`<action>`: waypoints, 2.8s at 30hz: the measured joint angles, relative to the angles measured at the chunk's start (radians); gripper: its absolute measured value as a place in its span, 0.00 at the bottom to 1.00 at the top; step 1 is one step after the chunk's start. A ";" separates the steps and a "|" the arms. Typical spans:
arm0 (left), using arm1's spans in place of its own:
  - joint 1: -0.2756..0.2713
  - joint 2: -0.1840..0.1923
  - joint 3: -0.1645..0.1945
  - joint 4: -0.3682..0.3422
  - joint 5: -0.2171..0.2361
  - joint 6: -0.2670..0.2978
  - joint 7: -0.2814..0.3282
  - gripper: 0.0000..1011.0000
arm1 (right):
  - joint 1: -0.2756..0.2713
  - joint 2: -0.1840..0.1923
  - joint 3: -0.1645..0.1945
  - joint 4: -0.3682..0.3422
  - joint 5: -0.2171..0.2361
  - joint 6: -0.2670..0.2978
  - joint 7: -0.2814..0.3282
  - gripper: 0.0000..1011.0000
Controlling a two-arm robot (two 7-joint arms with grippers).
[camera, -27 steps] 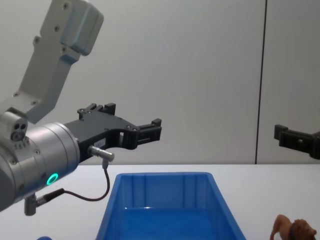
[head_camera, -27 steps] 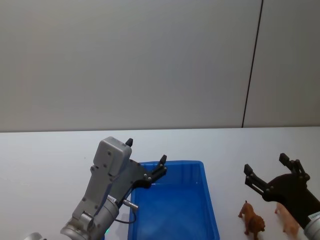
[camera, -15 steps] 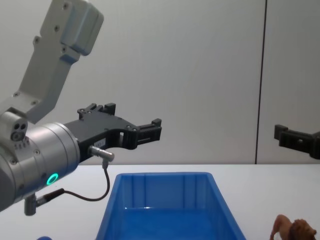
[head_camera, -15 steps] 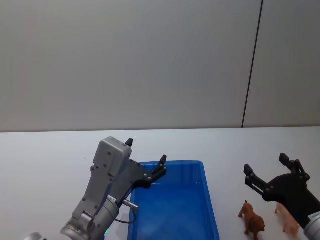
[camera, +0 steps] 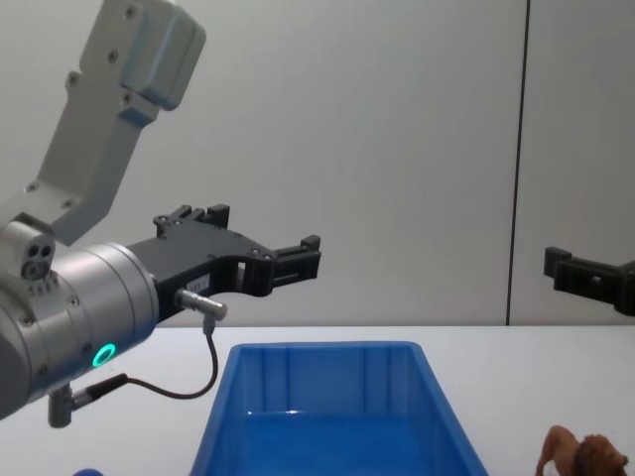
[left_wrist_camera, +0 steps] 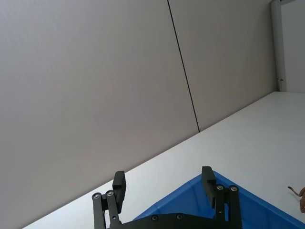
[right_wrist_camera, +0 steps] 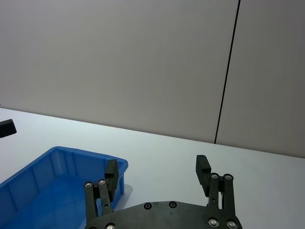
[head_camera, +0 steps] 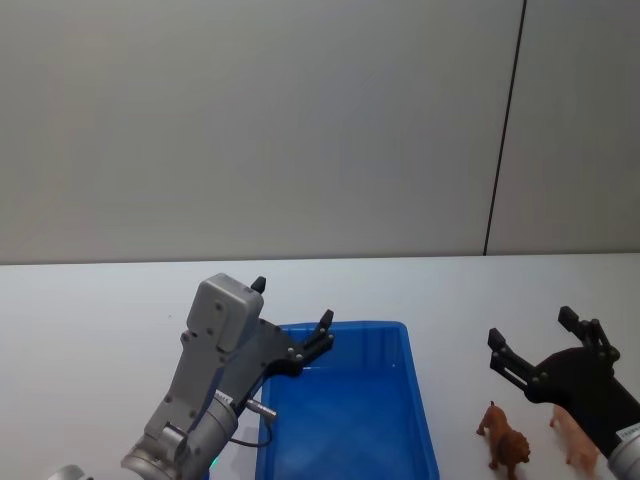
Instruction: Pick up the two dolls from the table and place them into the box.
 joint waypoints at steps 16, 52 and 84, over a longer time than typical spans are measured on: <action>0.000 0.000 0.000 0.000 0.000 0.000 0.000 0.99 | 0.011 -0.007 0.005 0.008 0.009 0.016 -0.005 0.99; 0.000 0.000 0.000 0.000 0.000 0.000 0.000 0.99 | 0.048 -0.042 0.028 0.008 0.026 0.225 -0.141 0.99; 0.000 0.000 0.000 0.000 0.000 0.000 0.000 0.99 | 0.004 -0.025 0.060 0.036 0.055 0.352 -0.165 0.99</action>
